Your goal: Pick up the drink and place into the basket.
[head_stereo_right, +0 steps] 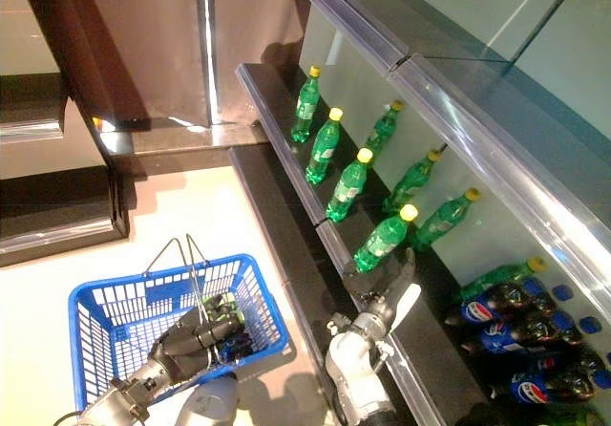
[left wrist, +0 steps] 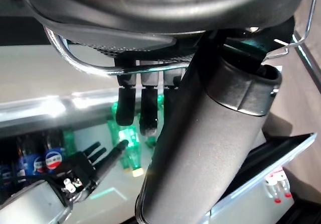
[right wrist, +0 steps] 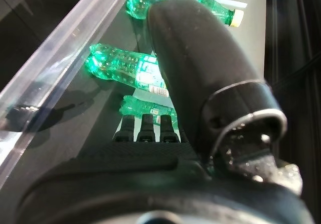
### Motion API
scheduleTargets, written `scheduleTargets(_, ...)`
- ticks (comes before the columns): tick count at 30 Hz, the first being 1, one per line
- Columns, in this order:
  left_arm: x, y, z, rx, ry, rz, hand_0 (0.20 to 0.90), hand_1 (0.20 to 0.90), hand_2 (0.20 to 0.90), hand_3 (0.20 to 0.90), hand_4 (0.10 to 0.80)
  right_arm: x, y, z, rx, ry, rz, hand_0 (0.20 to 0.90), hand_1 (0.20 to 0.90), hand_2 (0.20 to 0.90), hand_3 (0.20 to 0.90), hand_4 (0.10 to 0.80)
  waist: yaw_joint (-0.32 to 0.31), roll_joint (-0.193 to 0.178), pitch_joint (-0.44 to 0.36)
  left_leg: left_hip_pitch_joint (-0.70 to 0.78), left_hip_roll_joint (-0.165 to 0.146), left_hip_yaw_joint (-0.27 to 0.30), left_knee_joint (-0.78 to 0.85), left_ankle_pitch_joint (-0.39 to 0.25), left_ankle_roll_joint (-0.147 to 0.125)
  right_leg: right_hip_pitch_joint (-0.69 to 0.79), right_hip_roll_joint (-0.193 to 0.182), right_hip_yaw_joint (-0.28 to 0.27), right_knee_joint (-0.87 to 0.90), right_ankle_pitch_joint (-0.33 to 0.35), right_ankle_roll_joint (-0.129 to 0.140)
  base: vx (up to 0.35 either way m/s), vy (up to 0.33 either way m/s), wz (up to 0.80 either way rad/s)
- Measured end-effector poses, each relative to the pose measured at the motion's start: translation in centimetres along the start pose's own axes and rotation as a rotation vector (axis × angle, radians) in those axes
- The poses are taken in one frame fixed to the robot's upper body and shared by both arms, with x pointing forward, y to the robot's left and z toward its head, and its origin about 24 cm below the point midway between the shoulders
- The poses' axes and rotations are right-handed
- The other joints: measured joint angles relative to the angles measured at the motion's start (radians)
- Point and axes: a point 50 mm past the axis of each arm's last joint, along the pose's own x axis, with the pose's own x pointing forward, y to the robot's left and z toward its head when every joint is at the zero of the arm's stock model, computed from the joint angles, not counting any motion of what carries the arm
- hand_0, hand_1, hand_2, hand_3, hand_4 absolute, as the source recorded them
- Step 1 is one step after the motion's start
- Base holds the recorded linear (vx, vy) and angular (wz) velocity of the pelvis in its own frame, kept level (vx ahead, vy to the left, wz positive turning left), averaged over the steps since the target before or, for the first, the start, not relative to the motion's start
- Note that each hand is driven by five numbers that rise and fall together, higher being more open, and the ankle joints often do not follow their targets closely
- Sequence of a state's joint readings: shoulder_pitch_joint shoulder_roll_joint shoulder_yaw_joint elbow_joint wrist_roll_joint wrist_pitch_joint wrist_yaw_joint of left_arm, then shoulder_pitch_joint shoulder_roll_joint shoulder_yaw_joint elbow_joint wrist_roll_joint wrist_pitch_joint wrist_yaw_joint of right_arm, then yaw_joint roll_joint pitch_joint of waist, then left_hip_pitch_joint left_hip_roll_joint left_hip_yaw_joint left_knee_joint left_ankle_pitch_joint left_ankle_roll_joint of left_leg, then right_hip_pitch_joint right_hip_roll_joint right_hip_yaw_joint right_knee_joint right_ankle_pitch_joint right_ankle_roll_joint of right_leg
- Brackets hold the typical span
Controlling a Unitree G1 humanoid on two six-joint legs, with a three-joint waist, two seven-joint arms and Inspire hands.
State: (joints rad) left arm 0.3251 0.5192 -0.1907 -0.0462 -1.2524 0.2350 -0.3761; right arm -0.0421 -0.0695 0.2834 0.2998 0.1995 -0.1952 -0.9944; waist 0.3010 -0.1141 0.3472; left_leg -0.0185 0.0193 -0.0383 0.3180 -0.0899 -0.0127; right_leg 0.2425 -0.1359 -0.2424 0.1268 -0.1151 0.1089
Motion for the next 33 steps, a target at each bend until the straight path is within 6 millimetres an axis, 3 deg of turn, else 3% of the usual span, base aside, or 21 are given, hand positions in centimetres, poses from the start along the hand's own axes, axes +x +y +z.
scheduleTargets(14, -0.4, 0.3, 0.2, 0.012, 0.006, 0.021, 0.3, 0.3, 0.3, 0.2, 0.1, -0.4, -0.4, 0.7, 0.01, -0.01, -0.049, 0.9, 0.9, 0.9, 0.9, 0.8, -0.009, -0.002, -0.001, 0.0, 0.006, 0.009, 0.015, -0.007, 0.0, -0.001, 0.004, 0.006, -0.011, 0.002, -0.005, -0.052, 0.022, -0.02)
scheduleTargets(26, -0.7, 0.2, -1.5, -0.017, 0.02, 0.023, 0.3, 0.3, 0.3, 0.2, 0.1, -0.8, -0.9, 6.9, 0.088, -0.228, -0.023, 0.9, 0.9, 0.9, 0.9, 0.8, -0.093, 0.037, -0.047, 0.012, 0.005, 0.078, -0.065, 0.025, 0.009, -0.045, -0.014, 0.062, -0.024, 0.023, 0.006, -0.136, 0.069, -0.15)
scheduleTargets(33, -0.3, -0.3, -2.6, -0.038, 0.026, -0.004, 0.3, 0.3, 0.3, 0.2, 0.1, -0.3, -1.2, 7.2, 0.077, -0.233, -0.024, 0.9, 0.9, 0.9, 0.9, 0.8, -0.143, 0.058, -0.065, 0.058, 0.002, 0.1, -0.168, 0.076, 0.004, -0.056, -0.021, 0.065, -0.031, 0.026, 0.002, -0.15, 0.001, -0.09)
